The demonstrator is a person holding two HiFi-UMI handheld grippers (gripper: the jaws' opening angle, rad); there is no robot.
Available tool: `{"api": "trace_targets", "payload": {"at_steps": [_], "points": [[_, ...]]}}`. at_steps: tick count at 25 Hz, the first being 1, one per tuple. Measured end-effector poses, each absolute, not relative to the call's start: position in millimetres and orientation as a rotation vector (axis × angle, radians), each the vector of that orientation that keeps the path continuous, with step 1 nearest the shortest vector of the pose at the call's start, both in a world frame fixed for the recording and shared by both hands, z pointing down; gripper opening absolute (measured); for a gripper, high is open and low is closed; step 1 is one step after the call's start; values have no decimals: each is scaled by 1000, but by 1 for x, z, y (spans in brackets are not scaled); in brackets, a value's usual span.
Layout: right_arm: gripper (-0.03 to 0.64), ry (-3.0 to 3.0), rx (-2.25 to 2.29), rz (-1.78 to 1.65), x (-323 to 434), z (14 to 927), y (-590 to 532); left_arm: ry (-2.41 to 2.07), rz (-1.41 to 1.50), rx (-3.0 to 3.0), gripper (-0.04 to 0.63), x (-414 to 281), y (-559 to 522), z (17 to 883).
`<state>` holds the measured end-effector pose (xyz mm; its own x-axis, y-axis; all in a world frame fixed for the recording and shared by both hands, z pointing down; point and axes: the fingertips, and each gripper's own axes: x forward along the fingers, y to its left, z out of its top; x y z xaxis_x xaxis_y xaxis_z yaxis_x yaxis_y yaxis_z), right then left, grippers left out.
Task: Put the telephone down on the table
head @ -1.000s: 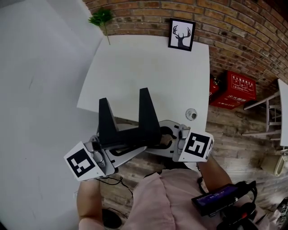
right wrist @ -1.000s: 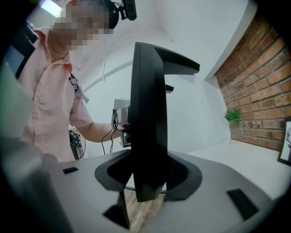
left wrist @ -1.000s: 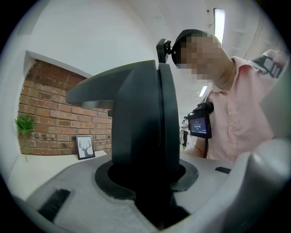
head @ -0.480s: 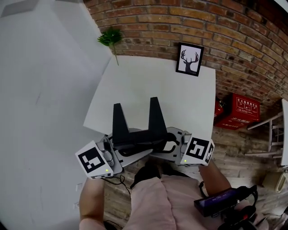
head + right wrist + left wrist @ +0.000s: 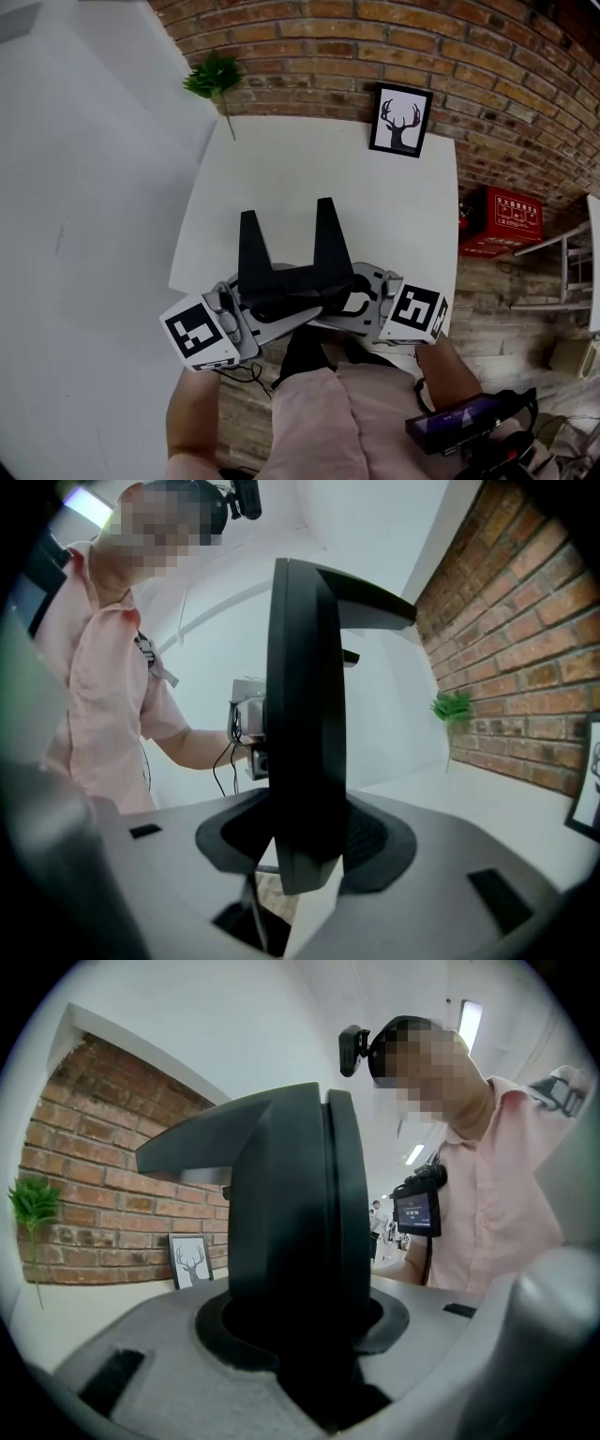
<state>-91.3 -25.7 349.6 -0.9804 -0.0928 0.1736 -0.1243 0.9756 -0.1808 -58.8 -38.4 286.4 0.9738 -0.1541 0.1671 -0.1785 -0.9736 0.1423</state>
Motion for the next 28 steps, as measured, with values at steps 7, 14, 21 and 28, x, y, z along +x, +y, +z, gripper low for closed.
{"api": "trace_targets", "payload": {"at_steps": [7,14,21,28], "points": [[187,-2923,305,402,-117,363,-81,-101,237,2931,166,-84,-94,300],[192,-2891,458,421,-133,358,-125,44,240,2933,166,-99,-135,295],[196,-2874,625,395,-144,345,-157,175,210,2943,166,-113,-163,282],[198,-2867,692,417,-139,340,-169,253,183,2928,166,-110,-176,279]]}}
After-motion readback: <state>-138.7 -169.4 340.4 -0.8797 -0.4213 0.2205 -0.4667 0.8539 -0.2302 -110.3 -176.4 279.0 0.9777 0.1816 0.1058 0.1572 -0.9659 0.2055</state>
